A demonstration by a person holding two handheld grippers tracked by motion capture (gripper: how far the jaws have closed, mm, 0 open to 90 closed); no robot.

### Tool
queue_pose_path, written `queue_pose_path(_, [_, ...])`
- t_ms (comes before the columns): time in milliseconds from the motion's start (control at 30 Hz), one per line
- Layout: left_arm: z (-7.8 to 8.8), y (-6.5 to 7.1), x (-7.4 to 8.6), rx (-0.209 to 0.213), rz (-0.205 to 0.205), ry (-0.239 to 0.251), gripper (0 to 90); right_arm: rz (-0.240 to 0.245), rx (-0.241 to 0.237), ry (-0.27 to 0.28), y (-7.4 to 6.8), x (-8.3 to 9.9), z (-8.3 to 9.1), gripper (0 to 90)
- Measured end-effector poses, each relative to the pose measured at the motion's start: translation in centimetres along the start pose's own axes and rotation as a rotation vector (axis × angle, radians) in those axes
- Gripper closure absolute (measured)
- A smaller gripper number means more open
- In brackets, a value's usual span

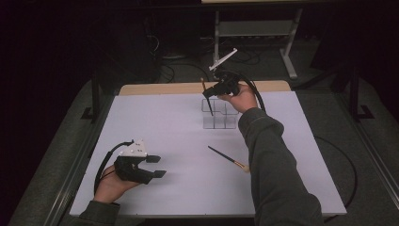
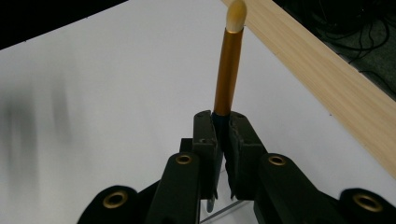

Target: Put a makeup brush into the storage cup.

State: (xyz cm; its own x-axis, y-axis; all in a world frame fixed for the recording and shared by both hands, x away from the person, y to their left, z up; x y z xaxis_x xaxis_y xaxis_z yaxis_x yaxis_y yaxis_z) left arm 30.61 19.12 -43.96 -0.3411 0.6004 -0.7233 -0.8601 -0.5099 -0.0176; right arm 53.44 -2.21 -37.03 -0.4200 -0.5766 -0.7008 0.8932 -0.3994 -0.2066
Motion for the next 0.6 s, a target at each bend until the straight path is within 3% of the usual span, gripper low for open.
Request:
queue_pose_path(133, [0.0,0.0,0.0,0.001,0.002,0.0,41.4,0.014,0.005,-0.005,0.2,0.4,-0.3,82.0])
queue_pose_path(400, [0.0,0.1,0.0,0.002,0.004,0.0,41.1,-0.017,0.013,-0.004,0.2,1.0,-0.5,82.0])
queue_pose_path(600, [-0.1,0.1,0.0,0.007,0.002,-0.007,40.9,0.001,0.012,0.001,0.3,1.1,-0.7,82.0])
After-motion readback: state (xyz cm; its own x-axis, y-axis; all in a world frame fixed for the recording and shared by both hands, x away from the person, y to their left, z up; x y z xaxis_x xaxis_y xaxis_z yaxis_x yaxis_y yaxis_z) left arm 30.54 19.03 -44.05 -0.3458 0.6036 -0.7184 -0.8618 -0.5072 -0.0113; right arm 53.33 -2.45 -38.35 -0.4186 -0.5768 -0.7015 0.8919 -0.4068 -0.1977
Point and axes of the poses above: each handheld gripper's, and its own axes: z roughly backward along the jaws, x roughly out of its underside, y roughly to its right, the point moved 8 cm from there along -z, roughly forward along the jaws, and after that the axes turned 6 degrees about -x, right-handed, at the moved point
